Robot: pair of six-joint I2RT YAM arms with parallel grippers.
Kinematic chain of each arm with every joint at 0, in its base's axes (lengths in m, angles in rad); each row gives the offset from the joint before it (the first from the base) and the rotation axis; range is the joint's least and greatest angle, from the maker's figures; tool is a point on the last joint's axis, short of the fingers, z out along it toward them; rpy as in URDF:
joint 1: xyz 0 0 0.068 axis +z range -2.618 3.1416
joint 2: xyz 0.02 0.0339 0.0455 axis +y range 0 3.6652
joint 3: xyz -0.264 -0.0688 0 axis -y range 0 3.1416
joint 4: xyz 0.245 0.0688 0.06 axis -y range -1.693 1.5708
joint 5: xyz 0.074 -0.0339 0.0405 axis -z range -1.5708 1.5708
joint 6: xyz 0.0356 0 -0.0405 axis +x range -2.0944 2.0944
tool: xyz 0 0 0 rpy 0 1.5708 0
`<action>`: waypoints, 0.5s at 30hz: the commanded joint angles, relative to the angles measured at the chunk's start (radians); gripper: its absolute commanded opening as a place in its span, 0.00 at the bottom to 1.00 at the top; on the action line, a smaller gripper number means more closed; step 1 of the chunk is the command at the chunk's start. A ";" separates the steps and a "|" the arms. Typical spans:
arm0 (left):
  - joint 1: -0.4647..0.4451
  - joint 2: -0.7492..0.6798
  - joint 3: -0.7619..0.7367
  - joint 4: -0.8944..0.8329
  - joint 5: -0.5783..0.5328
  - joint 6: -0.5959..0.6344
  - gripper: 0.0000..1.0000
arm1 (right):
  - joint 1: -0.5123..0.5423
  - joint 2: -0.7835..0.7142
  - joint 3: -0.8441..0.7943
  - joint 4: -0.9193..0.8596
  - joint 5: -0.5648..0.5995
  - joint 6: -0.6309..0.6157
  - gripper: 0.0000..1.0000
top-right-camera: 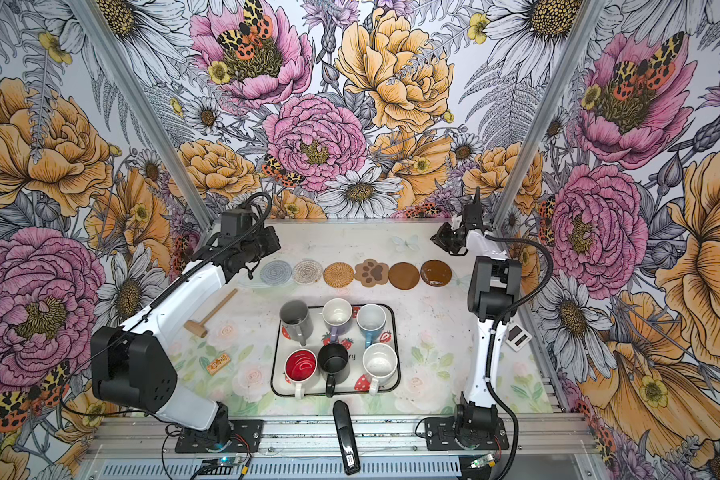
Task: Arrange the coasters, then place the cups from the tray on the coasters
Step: 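Swing the right gripper over the tray toward the light blue mug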
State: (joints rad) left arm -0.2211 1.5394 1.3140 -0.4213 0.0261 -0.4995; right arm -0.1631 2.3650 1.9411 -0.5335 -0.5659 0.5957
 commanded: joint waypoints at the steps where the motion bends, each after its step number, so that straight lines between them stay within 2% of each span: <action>1: -0.010 -0.009 -0.003 0.008 -0.019 -0.017 0.00 | 0.004 0.018 -0.028 -0.021 0.032 -0.031 0.21; 15: -0.012 -0.008 -0.016 0.008 -0.018 -0.017 0.00 | 0.029 0.030 -0.066 -0.066 0.076 -0.061 0.22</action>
State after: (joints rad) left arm -0.2264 1.5394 1.3136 -0.4213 0.0257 -0.4995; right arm -0.1432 2.3848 1.8893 -0.5800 -0.5171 0.5575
